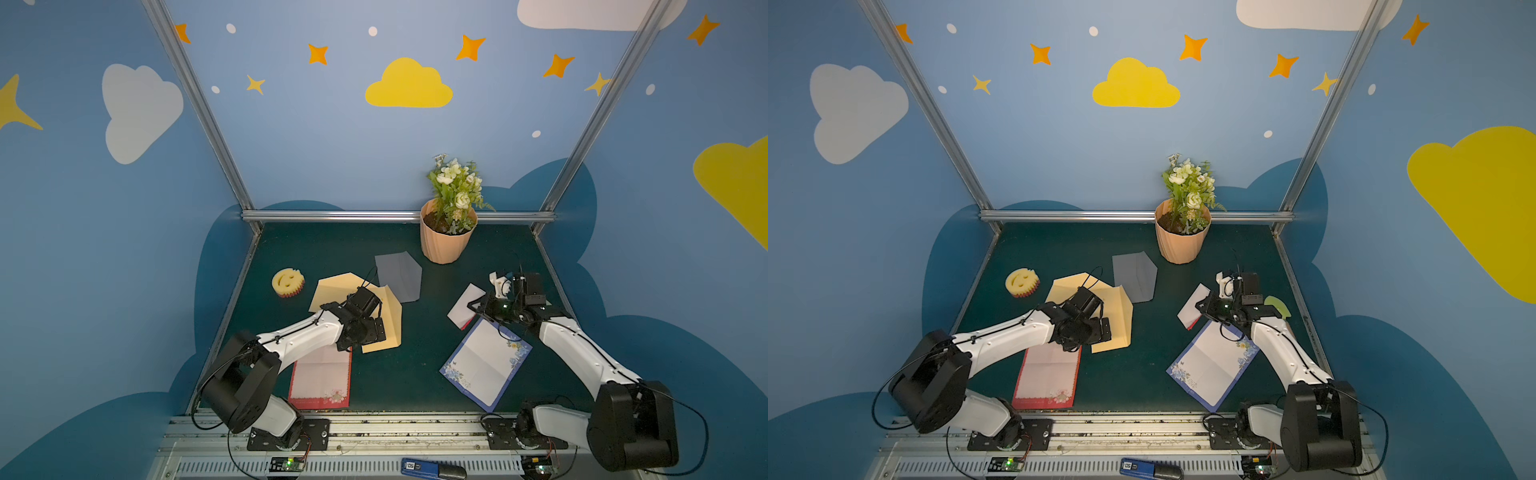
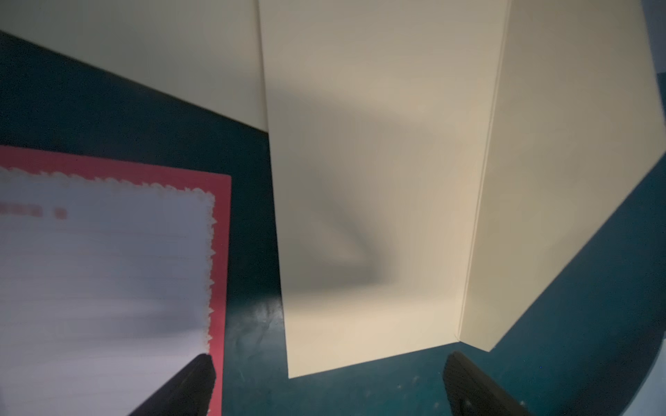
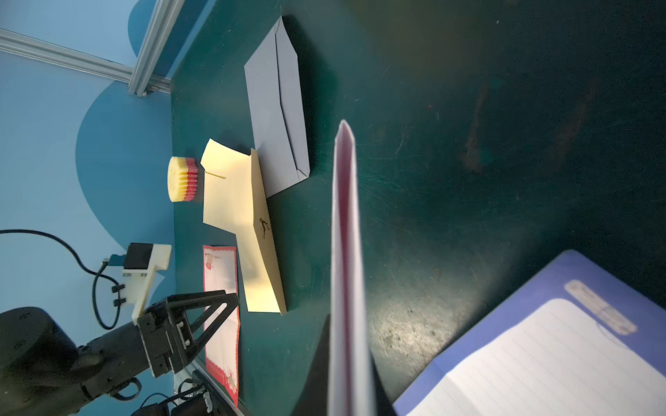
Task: Fold the letter paper in half and place it into the envelope
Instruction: Place the envelope at the center of the board, then adjust the envelope at the center of the board.
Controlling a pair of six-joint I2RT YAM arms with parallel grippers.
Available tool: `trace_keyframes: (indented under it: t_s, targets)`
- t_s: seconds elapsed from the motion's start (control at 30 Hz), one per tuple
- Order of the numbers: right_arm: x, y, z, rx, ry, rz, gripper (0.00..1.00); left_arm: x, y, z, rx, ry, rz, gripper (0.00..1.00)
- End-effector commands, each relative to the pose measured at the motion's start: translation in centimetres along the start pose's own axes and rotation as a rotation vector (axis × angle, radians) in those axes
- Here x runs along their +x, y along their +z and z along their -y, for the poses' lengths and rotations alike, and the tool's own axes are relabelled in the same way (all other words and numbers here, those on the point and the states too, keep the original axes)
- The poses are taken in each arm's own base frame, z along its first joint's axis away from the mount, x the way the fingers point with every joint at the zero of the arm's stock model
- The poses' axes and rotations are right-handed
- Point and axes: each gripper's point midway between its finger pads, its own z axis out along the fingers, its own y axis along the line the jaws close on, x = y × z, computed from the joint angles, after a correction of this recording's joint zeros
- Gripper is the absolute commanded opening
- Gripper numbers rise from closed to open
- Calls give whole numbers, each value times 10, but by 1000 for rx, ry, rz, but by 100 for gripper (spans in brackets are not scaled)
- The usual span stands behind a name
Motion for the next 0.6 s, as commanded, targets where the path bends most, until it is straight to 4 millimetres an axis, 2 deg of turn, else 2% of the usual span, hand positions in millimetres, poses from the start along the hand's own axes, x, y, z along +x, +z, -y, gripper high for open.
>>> trace_keyframes:
  t_s: [0.0, 0.2, 0.43, 0.57]
  targets:
    - [-13, -2, -12, -7, -28, 30, 7, -8, -1, 20, 76, -28, 34, 100]
    - [-17, -2, -16, -10, -39, 34, 7, 4, 10, 27, 81, -16, 10, 100]
    - [-17, -2, -18, -15, -46, 36, 7, 24, 28, 22, 47, -30, -55, 99]
    - [-17, -2, -18, -15, -46, 38, 7, 29, 31, 34, 96, -45, -62, 98]
